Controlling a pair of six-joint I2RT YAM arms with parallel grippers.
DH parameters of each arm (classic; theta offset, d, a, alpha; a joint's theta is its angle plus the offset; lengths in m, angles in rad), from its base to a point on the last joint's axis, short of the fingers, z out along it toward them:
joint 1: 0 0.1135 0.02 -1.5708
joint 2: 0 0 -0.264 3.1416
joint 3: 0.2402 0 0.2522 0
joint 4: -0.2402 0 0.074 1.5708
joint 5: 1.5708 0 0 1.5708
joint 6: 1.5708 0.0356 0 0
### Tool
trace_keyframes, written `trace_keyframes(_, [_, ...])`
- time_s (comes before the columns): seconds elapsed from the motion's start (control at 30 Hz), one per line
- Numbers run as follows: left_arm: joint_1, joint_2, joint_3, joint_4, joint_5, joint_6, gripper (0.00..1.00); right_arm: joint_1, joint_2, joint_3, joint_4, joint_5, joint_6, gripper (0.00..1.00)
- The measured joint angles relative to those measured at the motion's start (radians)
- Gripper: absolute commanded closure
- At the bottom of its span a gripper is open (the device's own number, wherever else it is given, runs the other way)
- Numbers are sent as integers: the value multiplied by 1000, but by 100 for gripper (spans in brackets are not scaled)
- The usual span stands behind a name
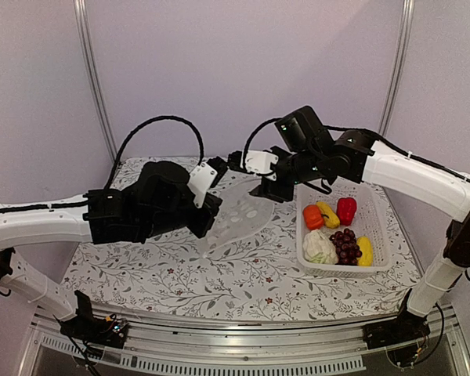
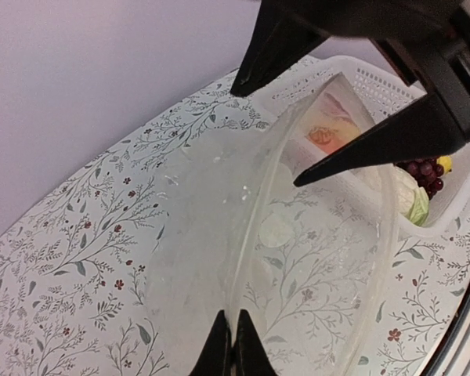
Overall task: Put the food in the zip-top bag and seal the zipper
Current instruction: Pass from the left arm to the right
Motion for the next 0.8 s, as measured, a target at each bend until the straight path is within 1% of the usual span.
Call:
trace_keyframes(0.03, [0,2,-1,0,0,-1,98,2,0,0,3,1,3,34])
trace_keyframes(0.1, [0,8,-2,1,-1,-2,98,8,0,-1,10,5,4,33])
trace_keyframes(0.2, [0,16,-2,8,-4,-3,98,21,0,-5,11,12,5,41])
trace_keyframes(0.37, [-1,17,-11,27,-16,2,94,24,0,-6,11,18,12,60])
trace_keyframes(0.43, [-2,16,-23,45,-25,6,92,24,0,-6,11,21,10,76])
trace_keyframes(0.5, [-3,11,-40,68,-34,10,90,25,0,-9,12,23,8,89])
trace_keyframes(0.53, [-3,7,-49,76,-39,12,89,26,0,-11,13,22,4,93])
trace_keyframes(0.57, [-3,2,-59,85,-46,11,86,26,0,-13,15,21,13,94])
trace_keyframes(0.6, [-3,-6,-71,96,-54,11,85,27,0,-16,18,20,15,99])
trace_keyframes(0.7, [-3,-32,-112,135,-63,7,84,28,0,-31,32,20,19,100])
trace_keyframes(0.73, [-3,-40,-127,148,-64,5,82,28,0,-36,33,19,21,100])
trace_keyframes(0.8, [-3,-47,-145,166,-65,2,73,28,0,-48,36,19,28,100])
